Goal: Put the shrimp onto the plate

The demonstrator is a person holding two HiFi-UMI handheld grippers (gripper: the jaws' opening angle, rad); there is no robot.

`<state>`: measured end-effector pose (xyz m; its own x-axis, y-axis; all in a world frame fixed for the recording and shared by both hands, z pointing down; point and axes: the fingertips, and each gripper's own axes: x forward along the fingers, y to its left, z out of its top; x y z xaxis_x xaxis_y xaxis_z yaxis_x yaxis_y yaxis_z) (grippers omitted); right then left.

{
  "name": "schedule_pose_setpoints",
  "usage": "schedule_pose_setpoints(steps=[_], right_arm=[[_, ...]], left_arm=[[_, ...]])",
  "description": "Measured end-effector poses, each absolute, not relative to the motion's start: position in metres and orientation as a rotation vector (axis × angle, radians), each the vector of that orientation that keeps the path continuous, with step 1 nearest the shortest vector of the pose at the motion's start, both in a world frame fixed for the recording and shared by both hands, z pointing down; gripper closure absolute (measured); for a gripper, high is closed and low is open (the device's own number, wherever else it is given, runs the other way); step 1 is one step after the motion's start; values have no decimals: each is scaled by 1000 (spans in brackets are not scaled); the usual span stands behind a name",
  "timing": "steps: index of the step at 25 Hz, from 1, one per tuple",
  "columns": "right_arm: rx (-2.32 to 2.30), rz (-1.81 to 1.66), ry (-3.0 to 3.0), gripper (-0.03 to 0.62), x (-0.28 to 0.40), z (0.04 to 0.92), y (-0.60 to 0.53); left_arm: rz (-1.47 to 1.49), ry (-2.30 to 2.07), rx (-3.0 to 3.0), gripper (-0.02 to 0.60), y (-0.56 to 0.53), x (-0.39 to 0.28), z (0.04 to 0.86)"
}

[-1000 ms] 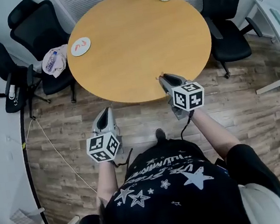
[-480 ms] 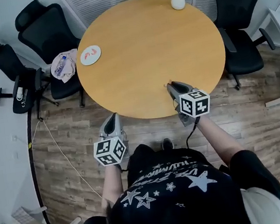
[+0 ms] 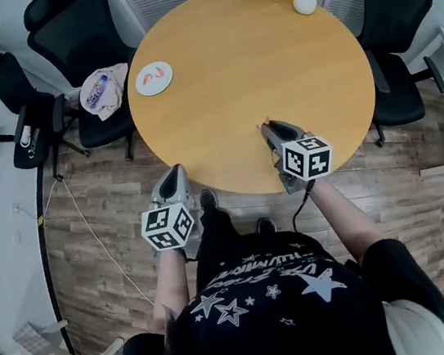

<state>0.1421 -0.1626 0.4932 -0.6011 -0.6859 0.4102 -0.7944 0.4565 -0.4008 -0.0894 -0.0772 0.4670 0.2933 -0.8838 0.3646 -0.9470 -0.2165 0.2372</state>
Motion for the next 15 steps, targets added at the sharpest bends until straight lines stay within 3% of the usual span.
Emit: schedule_pose_setpoints(steps=[15], right_arm=[[1273, 832, -2467, 523, 15, 498, -271]], left_arm=[[211, -1544, 2146, 580, -206, -191, 491]])
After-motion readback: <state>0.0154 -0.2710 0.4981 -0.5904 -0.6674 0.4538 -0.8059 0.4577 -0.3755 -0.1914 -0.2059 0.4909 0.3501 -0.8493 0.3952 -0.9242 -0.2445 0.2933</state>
